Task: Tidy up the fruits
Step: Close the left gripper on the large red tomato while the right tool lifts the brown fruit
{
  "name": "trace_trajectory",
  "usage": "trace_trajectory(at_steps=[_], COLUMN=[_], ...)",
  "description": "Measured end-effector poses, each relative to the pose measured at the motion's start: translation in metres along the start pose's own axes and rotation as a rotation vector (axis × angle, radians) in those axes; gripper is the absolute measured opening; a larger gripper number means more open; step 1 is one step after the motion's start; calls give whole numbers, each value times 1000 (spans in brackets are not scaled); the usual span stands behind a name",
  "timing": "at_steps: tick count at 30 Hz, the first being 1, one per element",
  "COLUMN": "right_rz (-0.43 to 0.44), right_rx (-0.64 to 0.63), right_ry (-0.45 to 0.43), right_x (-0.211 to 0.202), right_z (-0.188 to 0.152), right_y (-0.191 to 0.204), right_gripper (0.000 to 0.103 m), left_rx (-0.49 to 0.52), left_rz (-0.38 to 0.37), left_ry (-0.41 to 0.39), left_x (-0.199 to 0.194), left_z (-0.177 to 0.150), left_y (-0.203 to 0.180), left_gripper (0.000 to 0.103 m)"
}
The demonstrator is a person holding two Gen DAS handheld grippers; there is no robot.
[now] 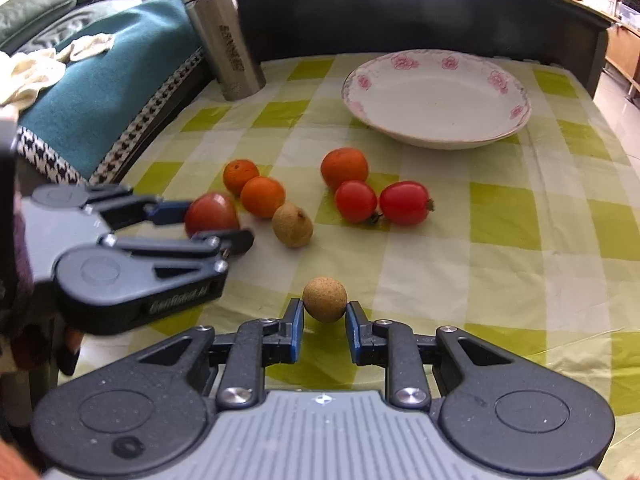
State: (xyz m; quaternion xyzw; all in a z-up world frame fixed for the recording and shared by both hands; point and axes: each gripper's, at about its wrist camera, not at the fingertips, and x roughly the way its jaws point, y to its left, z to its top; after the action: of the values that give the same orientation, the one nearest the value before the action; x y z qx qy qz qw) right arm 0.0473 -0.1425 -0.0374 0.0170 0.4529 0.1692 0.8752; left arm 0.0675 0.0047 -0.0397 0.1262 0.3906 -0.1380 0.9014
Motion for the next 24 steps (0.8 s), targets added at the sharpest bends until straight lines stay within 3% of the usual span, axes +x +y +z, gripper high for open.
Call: trace_trajectory(at_steps=[11, 24], right_rz=[-27, -32], right_rx=[28, 54], right_ry=[-40, -68], right_x=[-8, -17], right_z=[12, 23], right_y=[-7, -17], right_gripper=[30, 30], left_rx=[-12, -19], left_rz=[-64, -67], left_ry=[-35, -42], left_x=[-17, -24], left_z=[6, 5], left_y=[-13, -10], left_gripper=[51, 51])
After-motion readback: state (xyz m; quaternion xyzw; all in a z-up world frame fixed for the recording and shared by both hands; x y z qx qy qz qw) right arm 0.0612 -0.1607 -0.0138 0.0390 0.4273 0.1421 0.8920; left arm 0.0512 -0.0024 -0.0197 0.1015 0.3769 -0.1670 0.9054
